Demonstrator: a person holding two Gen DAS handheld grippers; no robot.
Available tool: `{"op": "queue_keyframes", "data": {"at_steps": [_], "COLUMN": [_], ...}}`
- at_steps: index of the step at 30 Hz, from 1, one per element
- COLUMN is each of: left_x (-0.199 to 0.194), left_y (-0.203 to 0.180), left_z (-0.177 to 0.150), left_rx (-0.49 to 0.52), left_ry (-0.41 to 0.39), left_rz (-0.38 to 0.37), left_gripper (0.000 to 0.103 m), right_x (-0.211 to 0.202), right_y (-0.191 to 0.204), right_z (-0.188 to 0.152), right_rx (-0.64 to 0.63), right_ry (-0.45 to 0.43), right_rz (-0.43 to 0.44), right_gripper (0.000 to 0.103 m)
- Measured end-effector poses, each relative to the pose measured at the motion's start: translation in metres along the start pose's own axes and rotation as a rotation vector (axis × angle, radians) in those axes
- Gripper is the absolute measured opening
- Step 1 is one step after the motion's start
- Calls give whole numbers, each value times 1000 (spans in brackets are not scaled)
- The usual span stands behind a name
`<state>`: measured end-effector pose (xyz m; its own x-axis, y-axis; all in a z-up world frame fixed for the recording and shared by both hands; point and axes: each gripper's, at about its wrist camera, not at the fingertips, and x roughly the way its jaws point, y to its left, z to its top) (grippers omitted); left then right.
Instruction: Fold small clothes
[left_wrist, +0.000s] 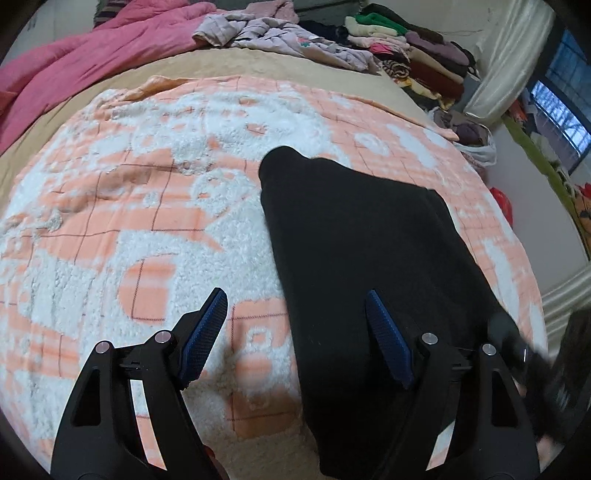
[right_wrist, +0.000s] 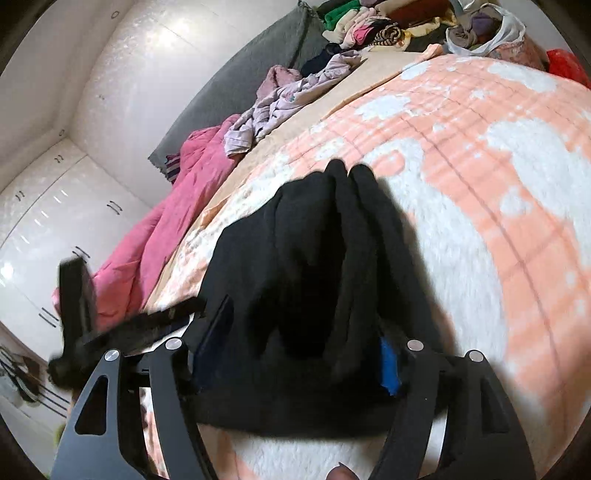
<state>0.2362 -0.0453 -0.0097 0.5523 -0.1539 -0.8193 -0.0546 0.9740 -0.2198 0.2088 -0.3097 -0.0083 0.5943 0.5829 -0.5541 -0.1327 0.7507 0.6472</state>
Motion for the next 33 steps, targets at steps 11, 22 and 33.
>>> {"op": "queue_keyframes", "data": {"at_steps": [11,22,33], "left_x": [3,0,1], "left_y": [-16,-32,-29], "left_z": [-11,-21,-26], "left_rx": [53,94,84], "left_ry": [4,10,13], "left_rz": [-15,-45,-40], "left_gripper": [70,70,70], "right_x": [15,3,11], "right_y": [7,-8,-8], "right_z": [17,11,-2], "right_rx": [-146,-224,-228], "right_ry": [57,6,-8], "right_rz": [-4,-139,-274], "right_gripper": [22,22,50]}}
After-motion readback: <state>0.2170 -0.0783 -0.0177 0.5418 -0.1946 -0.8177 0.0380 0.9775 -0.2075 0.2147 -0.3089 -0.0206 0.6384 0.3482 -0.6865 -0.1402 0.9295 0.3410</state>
